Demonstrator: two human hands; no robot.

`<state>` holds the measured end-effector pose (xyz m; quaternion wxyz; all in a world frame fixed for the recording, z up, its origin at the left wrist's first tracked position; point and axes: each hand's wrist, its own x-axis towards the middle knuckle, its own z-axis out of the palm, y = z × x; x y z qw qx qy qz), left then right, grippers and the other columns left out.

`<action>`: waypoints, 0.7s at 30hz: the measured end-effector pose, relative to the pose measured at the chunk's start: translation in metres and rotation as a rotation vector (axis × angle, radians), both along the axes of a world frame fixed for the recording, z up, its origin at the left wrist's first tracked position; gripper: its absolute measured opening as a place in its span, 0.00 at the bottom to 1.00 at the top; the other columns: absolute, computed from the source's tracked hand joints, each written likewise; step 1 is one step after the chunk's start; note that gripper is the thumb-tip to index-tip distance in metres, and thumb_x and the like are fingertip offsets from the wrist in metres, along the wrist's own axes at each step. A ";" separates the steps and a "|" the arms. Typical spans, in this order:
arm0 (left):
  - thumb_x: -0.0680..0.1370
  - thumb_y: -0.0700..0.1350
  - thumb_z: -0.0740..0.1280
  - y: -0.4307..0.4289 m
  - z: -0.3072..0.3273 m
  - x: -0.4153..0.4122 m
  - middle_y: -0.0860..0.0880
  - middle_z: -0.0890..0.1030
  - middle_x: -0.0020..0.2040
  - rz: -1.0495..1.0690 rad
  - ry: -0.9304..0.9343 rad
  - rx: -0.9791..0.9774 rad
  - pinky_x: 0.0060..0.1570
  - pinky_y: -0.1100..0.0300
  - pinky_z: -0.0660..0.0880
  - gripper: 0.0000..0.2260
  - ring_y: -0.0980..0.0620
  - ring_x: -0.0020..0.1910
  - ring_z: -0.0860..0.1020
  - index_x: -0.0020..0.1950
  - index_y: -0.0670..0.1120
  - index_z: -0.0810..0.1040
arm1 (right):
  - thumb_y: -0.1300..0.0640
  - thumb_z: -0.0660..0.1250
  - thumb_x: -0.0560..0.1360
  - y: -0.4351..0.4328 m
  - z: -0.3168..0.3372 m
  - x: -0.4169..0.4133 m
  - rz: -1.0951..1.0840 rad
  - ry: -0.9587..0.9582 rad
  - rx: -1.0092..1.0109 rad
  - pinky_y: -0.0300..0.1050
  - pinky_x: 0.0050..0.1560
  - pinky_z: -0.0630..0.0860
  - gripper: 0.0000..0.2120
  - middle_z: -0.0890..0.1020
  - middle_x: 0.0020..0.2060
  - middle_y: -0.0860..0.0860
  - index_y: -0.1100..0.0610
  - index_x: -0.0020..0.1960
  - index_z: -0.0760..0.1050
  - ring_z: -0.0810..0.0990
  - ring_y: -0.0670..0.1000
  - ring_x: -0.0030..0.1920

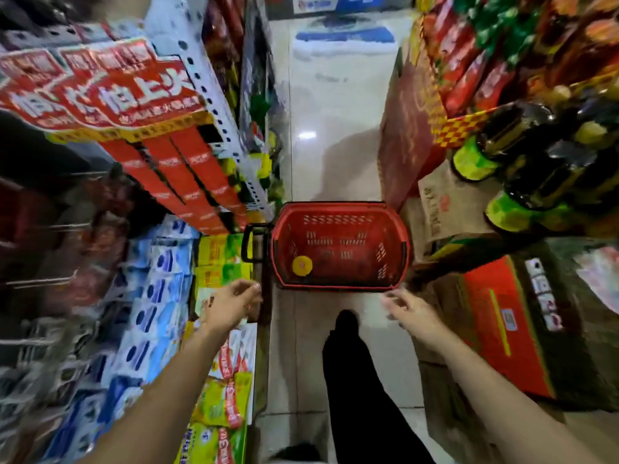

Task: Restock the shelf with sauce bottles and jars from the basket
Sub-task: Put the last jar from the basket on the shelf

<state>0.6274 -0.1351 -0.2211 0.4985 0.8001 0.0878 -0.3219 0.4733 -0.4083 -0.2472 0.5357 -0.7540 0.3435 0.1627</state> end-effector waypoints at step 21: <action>0.77 0.42 0.64 -0.163 -0.444 0.162 0.46 0.73 0.52 0.148 0.206 0.254 0.47 0.70 0.67 0.15 0.51 0.52 0.71 0.62 0.38 0.70 | 0.52 0.64 0.76 0.000 -0.432 0.246 -0.136 0.225 0.339 0.51 0.58 0.73 0.16 0.75 0.50 0.50 0.57 0.60 0.71 0.75 0.50 0.52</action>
